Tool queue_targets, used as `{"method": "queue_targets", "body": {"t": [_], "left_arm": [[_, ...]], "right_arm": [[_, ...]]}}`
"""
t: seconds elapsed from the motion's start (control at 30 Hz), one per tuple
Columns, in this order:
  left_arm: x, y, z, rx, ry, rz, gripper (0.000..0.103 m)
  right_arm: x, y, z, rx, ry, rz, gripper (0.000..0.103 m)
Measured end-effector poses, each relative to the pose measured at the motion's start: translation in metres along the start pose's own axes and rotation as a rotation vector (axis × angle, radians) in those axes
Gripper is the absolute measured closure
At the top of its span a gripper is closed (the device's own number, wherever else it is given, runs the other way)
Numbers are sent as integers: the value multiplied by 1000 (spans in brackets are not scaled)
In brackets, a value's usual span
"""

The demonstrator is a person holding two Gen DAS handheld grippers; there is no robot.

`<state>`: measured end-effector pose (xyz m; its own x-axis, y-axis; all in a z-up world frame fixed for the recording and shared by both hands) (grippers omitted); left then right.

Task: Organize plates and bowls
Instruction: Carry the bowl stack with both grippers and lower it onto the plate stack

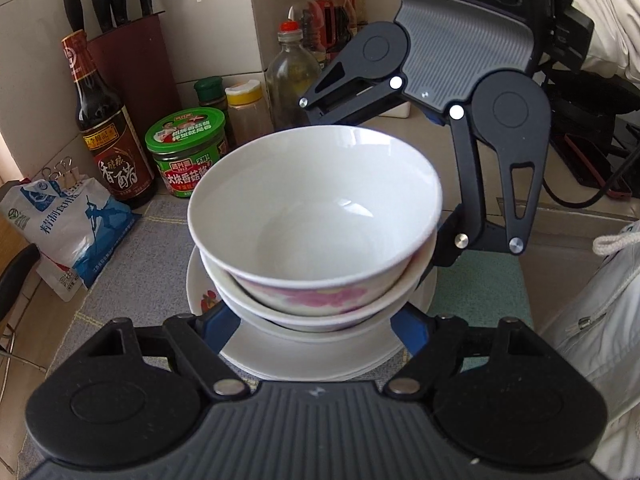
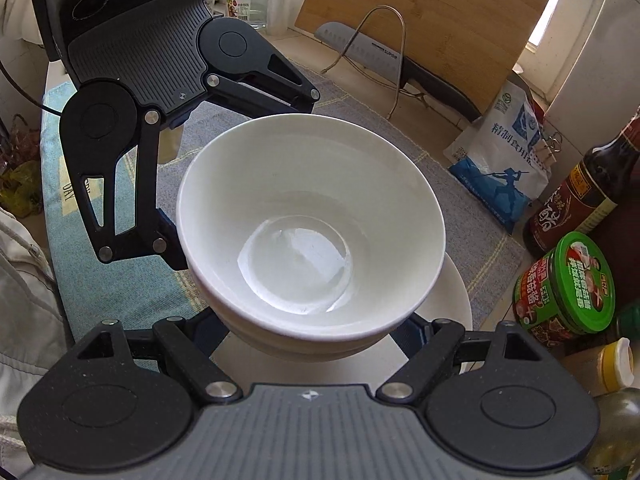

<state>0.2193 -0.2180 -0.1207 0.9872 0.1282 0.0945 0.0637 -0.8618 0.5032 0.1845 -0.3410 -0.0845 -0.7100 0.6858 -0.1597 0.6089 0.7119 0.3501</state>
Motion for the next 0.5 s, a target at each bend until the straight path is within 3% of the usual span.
{"method": "queue_targets", "body": {"t": [0.5], "left_arm": [[9, 11, 26, 2, -14, -12, 22]], "right_arm": [[-19, -17, 13, 28, 9, 41, 15]]}}
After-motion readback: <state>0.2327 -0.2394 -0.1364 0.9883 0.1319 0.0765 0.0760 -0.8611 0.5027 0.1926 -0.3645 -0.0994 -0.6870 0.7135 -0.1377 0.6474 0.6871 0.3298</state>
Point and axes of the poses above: each gripper's, at about its wrist camera, not at the fingertips, and z roughly the way its jaws point, x to its left, y to its top, the point moved 5 cm from there along z, roughly the way its jaws point, and after that the axes turned 12 degrees about x, right-handed, at the moved point
